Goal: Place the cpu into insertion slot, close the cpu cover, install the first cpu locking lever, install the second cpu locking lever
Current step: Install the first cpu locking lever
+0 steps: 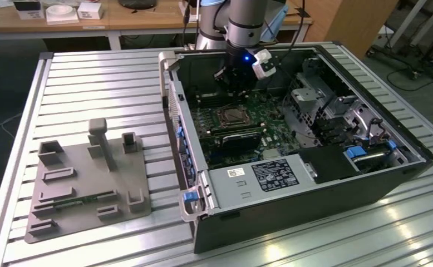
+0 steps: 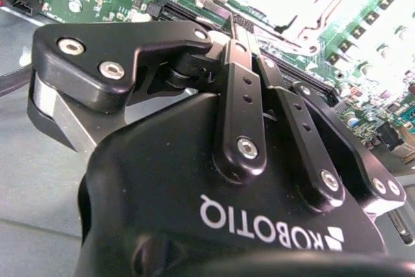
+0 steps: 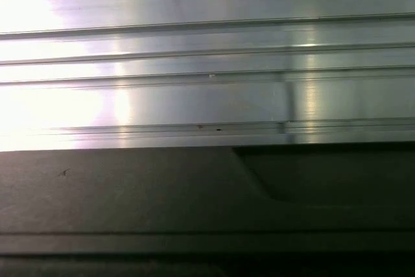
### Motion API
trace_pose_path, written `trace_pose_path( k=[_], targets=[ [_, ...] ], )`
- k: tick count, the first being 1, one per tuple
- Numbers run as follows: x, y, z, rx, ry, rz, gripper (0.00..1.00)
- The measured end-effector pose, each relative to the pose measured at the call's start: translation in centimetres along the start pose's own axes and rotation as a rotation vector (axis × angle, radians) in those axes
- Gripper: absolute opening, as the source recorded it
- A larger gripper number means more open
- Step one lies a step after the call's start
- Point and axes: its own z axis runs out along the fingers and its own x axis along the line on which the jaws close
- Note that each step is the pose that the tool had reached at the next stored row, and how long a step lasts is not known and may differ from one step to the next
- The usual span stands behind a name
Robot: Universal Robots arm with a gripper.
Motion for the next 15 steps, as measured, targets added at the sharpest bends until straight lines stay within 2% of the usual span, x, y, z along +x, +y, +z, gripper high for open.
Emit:
trace_pose_path(
  k=[6,15],
  targets=[
    [-0.4,0.02,0.19,-0.0001,0.0,0.0,0.1],
    [-0.57,0.03,0.65,-0.0006,0.0003,0.0,0.1]
  ],
)
